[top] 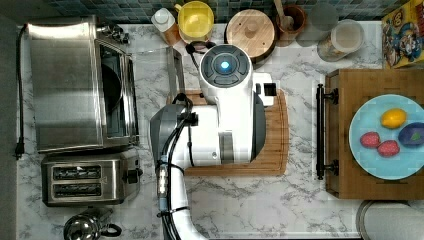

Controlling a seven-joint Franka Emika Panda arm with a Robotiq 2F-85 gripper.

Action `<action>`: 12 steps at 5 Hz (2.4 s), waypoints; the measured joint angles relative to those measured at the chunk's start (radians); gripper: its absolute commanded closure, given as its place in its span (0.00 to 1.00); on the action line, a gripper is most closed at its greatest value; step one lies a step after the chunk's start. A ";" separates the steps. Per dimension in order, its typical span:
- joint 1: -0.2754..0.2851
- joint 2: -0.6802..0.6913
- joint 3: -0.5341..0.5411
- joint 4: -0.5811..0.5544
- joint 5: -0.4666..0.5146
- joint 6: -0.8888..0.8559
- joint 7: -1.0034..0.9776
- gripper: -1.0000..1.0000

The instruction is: Close the oven.

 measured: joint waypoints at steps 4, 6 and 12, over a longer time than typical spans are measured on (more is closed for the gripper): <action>-0.028 0.054 0.006 -0.028 0.200 0.153 -0.511 1.00; -0.065 0.129 -0.021 -0.049 0.540 0.219 -0.879 1.00; -0.169 0.323 -0.005 -0.060 0.965 0.204 -1.472 1.00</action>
